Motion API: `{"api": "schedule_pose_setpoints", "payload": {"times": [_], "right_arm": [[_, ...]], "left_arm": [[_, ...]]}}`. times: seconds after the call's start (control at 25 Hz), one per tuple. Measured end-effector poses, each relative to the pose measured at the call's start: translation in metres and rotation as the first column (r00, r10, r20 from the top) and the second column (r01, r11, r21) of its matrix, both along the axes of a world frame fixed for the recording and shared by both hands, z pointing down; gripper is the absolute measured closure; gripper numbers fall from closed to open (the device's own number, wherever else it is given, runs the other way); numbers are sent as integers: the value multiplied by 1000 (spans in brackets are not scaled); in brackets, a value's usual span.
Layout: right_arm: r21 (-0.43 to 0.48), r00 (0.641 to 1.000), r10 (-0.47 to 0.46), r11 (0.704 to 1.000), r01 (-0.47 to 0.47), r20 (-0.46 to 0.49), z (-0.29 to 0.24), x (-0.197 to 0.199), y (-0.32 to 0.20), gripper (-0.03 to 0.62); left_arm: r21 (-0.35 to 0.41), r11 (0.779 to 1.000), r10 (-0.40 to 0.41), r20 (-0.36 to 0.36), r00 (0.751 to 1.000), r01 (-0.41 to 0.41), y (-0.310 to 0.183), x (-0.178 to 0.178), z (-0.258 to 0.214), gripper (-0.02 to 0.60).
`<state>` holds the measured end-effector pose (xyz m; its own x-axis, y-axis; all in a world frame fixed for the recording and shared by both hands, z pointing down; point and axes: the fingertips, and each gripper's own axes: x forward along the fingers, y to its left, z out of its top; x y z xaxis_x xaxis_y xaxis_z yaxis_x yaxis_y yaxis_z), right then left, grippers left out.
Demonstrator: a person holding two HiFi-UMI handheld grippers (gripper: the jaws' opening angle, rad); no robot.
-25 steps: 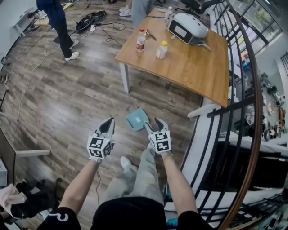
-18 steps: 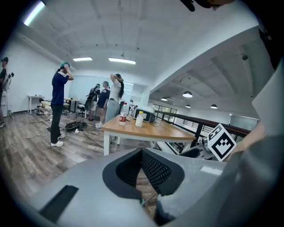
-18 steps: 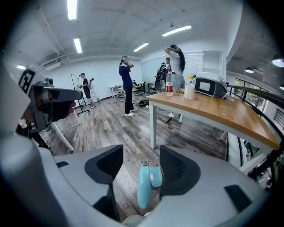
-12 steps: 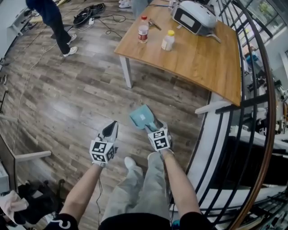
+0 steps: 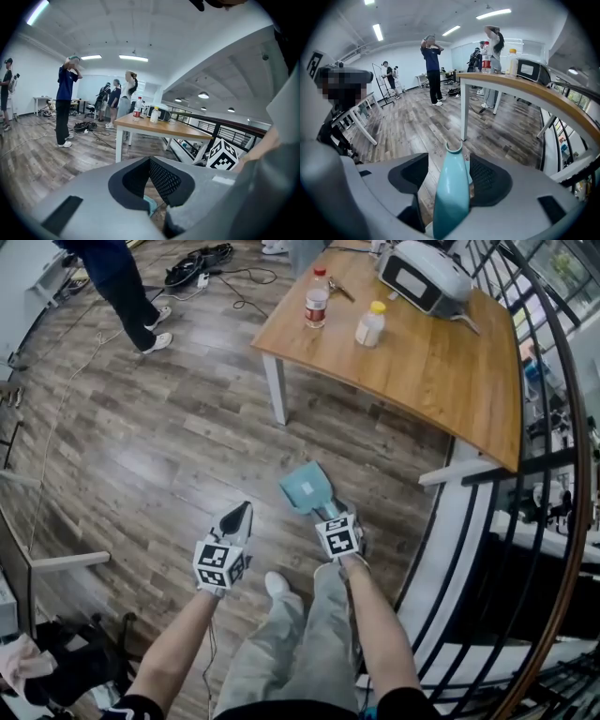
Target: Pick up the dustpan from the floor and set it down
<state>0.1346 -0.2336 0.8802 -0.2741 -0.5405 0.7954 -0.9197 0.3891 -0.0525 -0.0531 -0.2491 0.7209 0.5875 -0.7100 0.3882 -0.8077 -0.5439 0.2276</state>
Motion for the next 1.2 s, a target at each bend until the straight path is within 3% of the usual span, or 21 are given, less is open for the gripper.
{"api": "schedule_pose_setpoints", "payload": {"times": [0.12,0.24,0.4,0.84,1.2], "right_arm": [[2,1000,2,1000,-2,-8,4,-2,-4,333],[-35,999,-1,999,-1,-53,11,0,1,379],[-38,990,33,999,-38,-141,25,15,2,505],[-47,986,121,991,-127,-118,15,34,24,508],[-62,989,124,990,-129,-79,-43,36,28,507]], "left_arm": [[-5,1000,2,-2,1000,-2,0,0,1,583],[-4,1000,1,3,1000,-1,0,-3,6,581],[-12,1000,-9,-5,1000,9,1,-5,9,583],[6,1000,3,20,1000,-3,2,-10,-5,581],[27,1000,6,29,1000,-7,-2,-6,-39,581]]}}
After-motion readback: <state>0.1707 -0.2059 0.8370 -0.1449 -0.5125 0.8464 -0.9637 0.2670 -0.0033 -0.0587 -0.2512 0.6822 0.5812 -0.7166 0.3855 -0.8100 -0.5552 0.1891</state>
